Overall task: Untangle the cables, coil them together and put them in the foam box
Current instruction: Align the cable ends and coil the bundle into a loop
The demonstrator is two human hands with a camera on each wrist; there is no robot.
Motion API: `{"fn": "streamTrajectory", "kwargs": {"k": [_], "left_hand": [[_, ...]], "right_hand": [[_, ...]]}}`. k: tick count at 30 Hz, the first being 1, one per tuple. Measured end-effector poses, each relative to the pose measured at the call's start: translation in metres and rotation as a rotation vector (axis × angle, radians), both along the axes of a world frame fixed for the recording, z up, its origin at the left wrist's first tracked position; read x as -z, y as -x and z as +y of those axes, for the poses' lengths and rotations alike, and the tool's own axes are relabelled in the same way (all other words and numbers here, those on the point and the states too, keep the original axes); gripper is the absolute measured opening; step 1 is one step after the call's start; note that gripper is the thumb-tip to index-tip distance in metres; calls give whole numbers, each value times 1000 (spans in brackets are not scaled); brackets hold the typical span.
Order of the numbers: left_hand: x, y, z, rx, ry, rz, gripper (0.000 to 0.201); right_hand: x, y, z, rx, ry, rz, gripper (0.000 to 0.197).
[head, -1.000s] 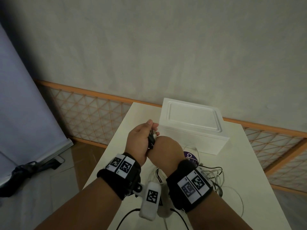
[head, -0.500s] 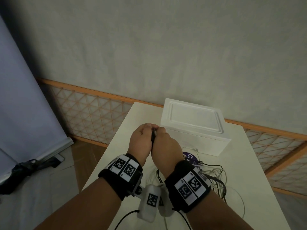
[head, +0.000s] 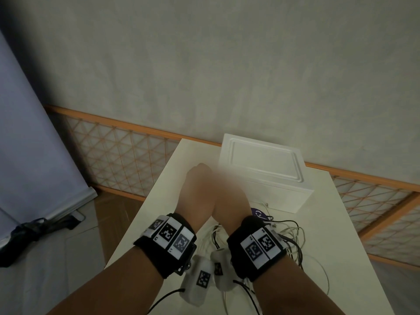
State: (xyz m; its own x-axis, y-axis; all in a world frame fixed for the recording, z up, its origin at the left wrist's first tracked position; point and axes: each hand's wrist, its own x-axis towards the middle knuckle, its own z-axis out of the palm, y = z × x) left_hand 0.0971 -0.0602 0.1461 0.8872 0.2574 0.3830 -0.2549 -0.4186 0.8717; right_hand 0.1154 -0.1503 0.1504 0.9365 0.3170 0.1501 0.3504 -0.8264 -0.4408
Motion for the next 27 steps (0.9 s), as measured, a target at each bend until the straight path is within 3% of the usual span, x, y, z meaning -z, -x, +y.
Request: {"fn": "streamTrajectory", "kwargs": {"k": [3, 8, 10, 16, 19, 22, 23, 25, 27], "left_hand": [[3, 1, 1, -21, -45, -31, 15], [2, -6, 0, 17, 430, 142, 18], [3, -5, -3, -25, 482, 162, 16], [7, 0, -6, -118, 431, 177, 26], [13, 2, 0, -71, 267, 196, 30], [16, -2, 17, 63, 155, 320, 34], [14, -5, 24, 122, 230, 395, 37], [8, -9, 33, 224, 561, 624, 45], [5, -7, 33, 245, 798, 746, 43]], "right_hand": [[4, -4, 0, -123, 144, -33, 19], [10, -4, 2, -37, 112, 10, 20], [8, -1, 3, -25, 94, -9, 16], [3, 4, 4, -104, 137, -35, 17], [0, 6, 2, -149, 239, -19, 18], [0, 7, -2, -103, 299, 60, 19], [1, 7, -3, -79, 301, 91, 19], [2, 7, -2, -58, 318, 134, 8], [3, 9, 2, -83, 350, 135, 2]]}}
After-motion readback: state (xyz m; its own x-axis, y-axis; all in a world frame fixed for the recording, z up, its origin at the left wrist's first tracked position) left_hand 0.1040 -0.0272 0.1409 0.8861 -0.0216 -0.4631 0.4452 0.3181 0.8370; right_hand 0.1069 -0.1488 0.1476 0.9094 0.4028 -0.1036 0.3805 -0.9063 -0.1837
